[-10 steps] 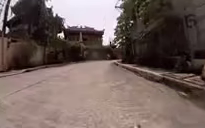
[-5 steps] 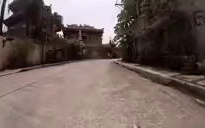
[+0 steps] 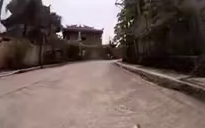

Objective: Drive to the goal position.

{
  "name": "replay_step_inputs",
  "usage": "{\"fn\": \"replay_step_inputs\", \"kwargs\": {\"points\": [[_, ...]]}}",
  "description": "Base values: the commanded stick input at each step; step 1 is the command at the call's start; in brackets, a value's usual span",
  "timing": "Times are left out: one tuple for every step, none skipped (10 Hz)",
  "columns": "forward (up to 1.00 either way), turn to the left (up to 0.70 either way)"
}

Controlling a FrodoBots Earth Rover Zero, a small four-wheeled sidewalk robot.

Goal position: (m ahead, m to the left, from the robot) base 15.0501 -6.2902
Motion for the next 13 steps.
{"fn": "replay_step_inputs", "kwargs": {"points": [[0.7, 0.0], [0.7, 0.0], [0.7, 0.0], [0.7, 0.0], [0.7, 0.0], [0.7, 0.0], [0.7, 0.0], [0.7, 0.0], [0.7, 0.0], [0.7, 0.0], [0.7, 0.0], [0.7, 0.0], [0.7, 0.0]]}}
